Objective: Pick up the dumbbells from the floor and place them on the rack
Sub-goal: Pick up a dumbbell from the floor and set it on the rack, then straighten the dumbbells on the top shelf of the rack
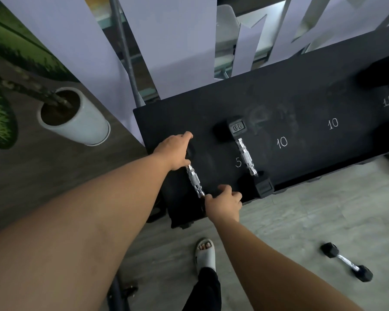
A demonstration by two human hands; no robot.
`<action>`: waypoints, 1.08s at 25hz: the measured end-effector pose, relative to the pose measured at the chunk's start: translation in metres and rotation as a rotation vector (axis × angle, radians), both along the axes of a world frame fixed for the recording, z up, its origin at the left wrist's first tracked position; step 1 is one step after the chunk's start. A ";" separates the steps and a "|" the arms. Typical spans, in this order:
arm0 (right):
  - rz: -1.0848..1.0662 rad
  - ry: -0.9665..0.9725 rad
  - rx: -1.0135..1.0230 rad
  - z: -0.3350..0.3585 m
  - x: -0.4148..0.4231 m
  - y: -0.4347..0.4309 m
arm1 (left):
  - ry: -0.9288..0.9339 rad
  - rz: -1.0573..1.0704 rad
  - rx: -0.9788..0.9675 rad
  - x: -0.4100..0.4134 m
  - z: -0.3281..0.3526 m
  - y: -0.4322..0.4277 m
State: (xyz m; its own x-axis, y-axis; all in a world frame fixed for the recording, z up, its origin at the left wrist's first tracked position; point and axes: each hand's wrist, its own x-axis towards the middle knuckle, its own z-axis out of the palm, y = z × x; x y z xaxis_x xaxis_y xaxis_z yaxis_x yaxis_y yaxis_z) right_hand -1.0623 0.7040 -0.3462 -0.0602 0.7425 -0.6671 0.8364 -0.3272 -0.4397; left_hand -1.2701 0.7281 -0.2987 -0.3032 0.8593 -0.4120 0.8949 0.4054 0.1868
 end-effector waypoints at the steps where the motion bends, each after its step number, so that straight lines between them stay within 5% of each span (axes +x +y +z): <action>1: 0.050 0.003 0.045 0.004 0.007 0.006 | 0.001 -0.004 -0.012 0.002 0.004 0.000; 13: 0.591 -0.045 0.545 0.144 0.143 0.097 | 0.163 -0.079 0.171 0.112 0.176 0.001; 18: 0.754 -0.114 0.520 0.213 0.198 0.132 | 0.242 -0.017 0.078 0.162 0.250 -0.018; 27: 0.818 -0.186 0.636 0.264 0.263 0.153 | 0.253 0.069 0.122 0.217 0.273 -0.053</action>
State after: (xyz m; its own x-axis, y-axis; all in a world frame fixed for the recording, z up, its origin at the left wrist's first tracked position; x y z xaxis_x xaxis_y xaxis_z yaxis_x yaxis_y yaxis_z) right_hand -0.7992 0.8572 -0.0824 -0.6376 0.7385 -0.2191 0.7703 0.6135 -0.1739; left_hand -1.0530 0.6749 -0.0256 -0.4431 0.8714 -0.2104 0.8901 0.4555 0.0122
